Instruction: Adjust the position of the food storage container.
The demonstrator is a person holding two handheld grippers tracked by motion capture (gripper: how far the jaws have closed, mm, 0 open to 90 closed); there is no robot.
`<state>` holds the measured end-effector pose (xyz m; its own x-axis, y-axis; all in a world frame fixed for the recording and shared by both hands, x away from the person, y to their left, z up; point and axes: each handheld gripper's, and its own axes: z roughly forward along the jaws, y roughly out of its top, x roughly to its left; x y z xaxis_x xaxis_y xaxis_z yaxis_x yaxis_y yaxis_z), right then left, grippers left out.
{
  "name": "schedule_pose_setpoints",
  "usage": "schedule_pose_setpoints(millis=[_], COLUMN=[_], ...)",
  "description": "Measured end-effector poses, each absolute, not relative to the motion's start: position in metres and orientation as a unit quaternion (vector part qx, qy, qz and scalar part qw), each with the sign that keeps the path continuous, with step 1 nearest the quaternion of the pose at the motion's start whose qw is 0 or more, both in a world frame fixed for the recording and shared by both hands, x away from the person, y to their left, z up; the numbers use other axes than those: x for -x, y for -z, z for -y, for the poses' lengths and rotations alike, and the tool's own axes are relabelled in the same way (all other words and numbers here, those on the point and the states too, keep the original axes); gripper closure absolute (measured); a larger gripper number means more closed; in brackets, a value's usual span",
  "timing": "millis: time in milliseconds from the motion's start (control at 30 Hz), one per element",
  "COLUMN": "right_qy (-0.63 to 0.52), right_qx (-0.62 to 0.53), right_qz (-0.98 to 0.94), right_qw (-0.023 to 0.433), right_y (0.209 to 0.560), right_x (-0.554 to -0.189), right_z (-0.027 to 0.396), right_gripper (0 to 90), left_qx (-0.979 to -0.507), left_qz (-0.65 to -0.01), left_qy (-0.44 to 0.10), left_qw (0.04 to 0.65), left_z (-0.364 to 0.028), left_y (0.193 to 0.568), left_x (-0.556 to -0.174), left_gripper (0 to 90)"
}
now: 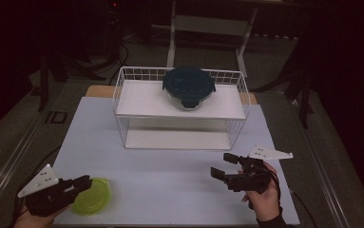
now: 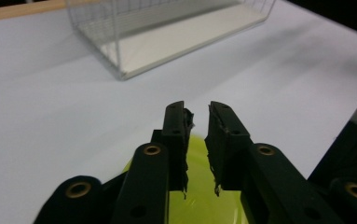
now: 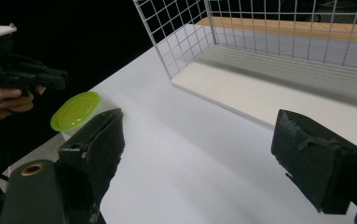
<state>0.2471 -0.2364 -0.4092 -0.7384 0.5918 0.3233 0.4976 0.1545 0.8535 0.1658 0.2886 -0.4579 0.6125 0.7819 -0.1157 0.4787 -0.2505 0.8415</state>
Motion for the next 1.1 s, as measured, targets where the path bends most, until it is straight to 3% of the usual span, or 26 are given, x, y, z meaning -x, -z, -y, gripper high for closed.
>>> schedule_pose_setpoints(millis=[200,600,867,1100], right_qy=[-0.543,-0.544,-0.544,-0.545], right_qx=[-0.359,-0.362,-0.363,-0.363], right_qz=[-0.758,-0.756,-0.755,-0.755], right_qw=[0.041,0.036,0.034,0.031], right_y=[0.411,0.413,0.413,0.413], right_x=[-0.248,-0.249,-0.25,-0.25], right_z=[0.238,0.238,0.238,0.238], right_gripper=[16.5,16.6,16.6,16.5], left_qx=[-0.774,-0.789,-0.802,-0.832], left_qz=[-0.422,-0.436,-0.45,-0.425], left_qy=[-0.166,-0.184,-0.142,-0.1], left_qw=[0.442,0.391,0.366,0.341], left_z=[-0.305,-0.335,-0.345,-0.329], left_y=[0.466,0.488,0.509,0.521], left_x=[-0.159,-0.147,-0.15,-0.152], left_gripper=[87.6,88.3,88.7,88.7])
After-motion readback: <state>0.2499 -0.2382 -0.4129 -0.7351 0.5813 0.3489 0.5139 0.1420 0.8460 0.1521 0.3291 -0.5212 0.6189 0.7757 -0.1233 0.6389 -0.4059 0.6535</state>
